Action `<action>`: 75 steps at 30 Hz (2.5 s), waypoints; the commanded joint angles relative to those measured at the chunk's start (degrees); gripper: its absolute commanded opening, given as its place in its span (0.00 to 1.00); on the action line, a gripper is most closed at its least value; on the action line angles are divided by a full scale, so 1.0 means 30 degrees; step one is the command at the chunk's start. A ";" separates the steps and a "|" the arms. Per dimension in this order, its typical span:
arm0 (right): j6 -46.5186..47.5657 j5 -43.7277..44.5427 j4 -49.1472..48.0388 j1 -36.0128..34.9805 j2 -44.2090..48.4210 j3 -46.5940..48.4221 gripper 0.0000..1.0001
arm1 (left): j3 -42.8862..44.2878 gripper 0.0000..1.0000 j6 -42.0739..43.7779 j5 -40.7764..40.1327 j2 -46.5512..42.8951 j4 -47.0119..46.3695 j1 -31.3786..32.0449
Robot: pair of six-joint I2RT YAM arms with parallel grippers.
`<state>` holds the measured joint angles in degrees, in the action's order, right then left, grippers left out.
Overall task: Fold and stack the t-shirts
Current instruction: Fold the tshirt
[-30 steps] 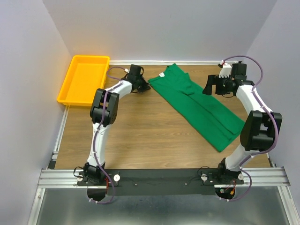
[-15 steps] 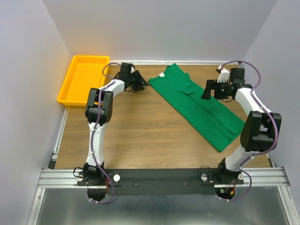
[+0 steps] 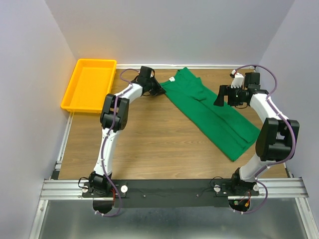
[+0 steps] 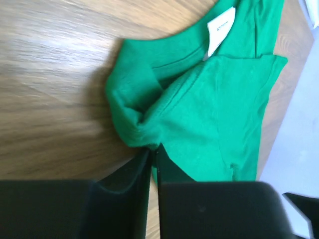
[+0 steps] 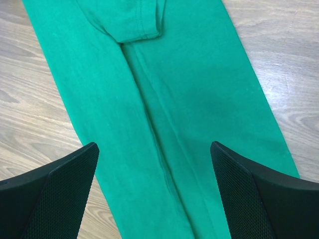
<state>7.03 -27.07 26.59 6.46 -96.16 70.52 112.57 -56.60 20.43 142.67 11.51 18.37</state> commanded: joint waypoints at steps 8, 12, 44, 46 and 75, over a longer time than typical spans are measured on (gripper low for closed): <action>0.0206 0.0059 -0.0162 0.0132 0.0793 -0.0157 1.00 | -0.0114 0.04 0.1253 -0.1242 -0.0272 0.2109 -0.1843; 0.0440 -0.0350 -0.0104 0.0132 0.0706 -0.0187 1.00 | 0.2283 0.04 0.2863 -0.0804 0.0719 0.4619 -0.3162; 0.6301 1.2627 -0.3180 -1.6243 -0.0993 -0.4610 0.44 | -1.9855 0.88 0.8760 -0.5608 -2.8980 -0.1229 -0.5948; 0.5747 1.2452 -0.2975 -1.6623 -0.0935 -0.4785 0.43 | -2.0645 0.88 0.8613 -0.5374 -2.9537 -0.1229 -0.5948; 0.4806 1.1137 -0.2155 -1.6860 -0.1668 -0.5022 0.01 | -2.3198 0.88 0.8874 -0.0775 -3.3493 -0.1667 -0.5977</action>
<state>21.67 10.83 17.54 -43.83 -99.77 56.71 43.64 -31.31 12.69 44.97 9.41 0.49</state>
